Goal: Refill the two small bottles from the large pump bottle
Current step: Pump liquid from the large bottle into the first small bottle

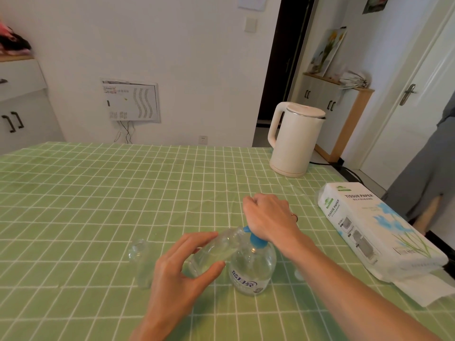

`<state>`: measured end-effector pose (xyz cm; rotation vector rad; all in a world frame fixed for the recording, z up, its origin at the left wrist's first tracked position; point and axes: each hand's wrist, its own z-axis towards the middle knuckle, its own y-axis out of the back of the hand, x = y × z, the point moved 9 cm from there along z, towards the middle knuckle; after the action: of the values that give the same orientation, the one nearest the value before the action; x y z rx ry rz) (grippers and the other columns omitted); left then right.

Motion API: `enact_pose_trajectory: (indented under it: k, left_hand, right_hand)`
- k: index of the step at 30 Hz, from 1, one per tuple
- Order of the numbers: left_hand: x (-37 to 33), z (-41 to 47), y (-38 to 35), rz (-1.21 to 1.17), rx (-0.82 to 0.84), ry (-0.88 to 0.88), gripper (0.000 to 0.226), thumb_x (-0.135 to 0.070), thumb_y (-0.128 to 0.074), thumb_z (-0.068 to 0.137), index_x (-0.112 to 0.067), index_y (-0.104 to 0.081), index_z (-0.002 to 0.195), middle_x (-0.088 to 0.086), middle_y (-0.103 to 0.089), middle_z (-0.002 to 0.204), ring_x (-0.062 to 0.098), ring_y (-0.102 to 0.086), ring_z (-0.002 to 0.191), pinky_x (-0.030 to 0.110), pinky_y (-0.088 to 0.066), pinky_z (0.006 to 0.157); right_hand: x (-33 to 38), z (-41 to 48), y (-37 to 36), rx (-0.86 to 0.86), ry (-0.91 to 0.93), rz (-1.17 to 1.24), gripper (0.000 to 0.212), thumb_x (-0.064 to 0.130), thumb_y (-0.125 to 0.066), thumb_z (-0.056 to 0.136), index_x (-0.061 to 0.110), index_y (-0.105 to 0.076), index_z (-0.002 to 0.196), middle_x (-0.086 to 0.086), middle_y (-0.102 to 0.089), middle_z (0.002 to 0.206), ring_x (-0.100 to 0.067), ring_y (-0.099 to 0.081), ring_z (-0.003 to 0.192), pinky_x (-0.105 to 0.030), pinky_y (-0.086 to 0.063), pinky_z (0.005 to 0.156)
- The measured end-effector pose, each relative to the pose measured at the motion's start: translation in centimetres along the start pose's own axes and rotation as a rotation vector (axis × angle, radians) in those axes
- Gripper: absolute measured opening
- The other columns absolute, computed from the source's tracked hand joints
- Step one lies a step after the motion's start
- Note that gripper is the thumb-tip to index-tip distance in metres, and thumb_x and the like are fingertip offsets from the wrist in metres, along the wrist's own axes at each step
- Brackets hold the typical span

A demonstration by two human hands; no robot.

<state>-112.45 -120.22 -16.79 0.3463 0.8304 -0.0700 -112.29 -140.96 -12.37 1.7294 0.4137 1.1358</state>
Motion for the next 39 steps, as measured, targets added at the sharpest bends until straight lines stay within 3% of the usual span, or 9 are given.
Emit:
enact_pose_trajectory:
  k: [10,24,29,34,37,39]
  left_hand:
    - [0.0,0.0,0.0,-0.003,-0.001,-0.008,0.049,-0.038,-0.081,0.079,-0.043,-0.068,0.126,-0.022,-0.074,0.118,0.007,-0.072,0.108,0.015,-0.053,0.088]
    - [0.1,-0.1,0.0,-0.002,-0.001,-0.005,0.05,-0.037,-0.081,0.079,-0.044,-0.068,0.126,-0.022,-0.074,0.118,0.007,-0.072,0.109,0.015,-0.053,0.089]
    - [0.2,-0.1,0.1,-0.002,-0.004,-0.003,0.046,-0.037,-0.081,0.08,-0.039,-0.071,0.124,-0.02,-0.074,0.117,0.008,-0.072,0.108,0.016,-0.054,0.088]
    - [0.3,0.0,0.1,0.003,-0.005,0.004,0.048,-0.036,-0.081,0.079,-0.041,-0.069,0.125,-0.022,-0.074,0.119,0.008,-0.072,0.109,0.015,-0.053,0.089]
    - [0.2,-0.1,0.0,-0.005,0.002,0.007,0.047,-0.039,-0.081,0.079,-0.04,-0.07,0.125,-0.021,-0.074,0.118,0.007,-0.072,0.109,0.014,-0.053,0.089]
    - [0.2,-0.1,0.1,-0.017,-0.002,0.007,0.045,-0.038,-0.082,0.079,-0.036,-0.072,0.123,-0.018,-0.075,0.117,0.009,-0.072,0.108,0.015,-0.054,0.089]
  right_hand:
    - [0.5,0.0,0.7,-0.011,0.028,-0.015,0.036,0.041,-0.033,0.105,0.02,-0.045,0.078,-0.01,-0.061,0.111,-0.034,-0.048,0.114,-0.059,-0.043,0.108]
    - [0.1,0.3,0.2,-0.006,0.043,0.014,0.038,0.038,-0.035,0.105,0.019,-0.044,0.074,-0.009,-0.061,0.1,-0.035,-0.055,0.109,-0.055,-0.046,0.105]
    - [0.2,0.5,0.1,-0.017,0.075,0.043,0.04,0.038,-0.035,0.106,0.019,-0.044,0.072,-0.005,-0.053,0.088,-0.031,-0.054,0.095,-0.051,-0.048,0.099]
    - [0.1,0.8,-0.3,-0.029,0.078,0.015,0.038,0.036,-0.036,0.105,0.017,-0.046,0.074,-0.006,-0.056,0.088,-0.031,-0.056,0.093,-0.048,-0.047,0.094]
    - [-0.1,0.7,-0.4,-0.046,0.1,0.055,0.041,0.035,-0.036,0.106,0.016,-0.042,0.071,-0.003,-0.05,0.074,-0.024,-0.048,0.074,-0.046,-0.045,0.083]
    - [-0.3,0.7,0.0,-0.054,0.099,0.191,0.046,0.035,-0.037,0.107,0.008,-0.056,0.075,-0.008,-0.061,0.073,-0.026,-0.059,0.071,-0.043,-0.048,0.078]
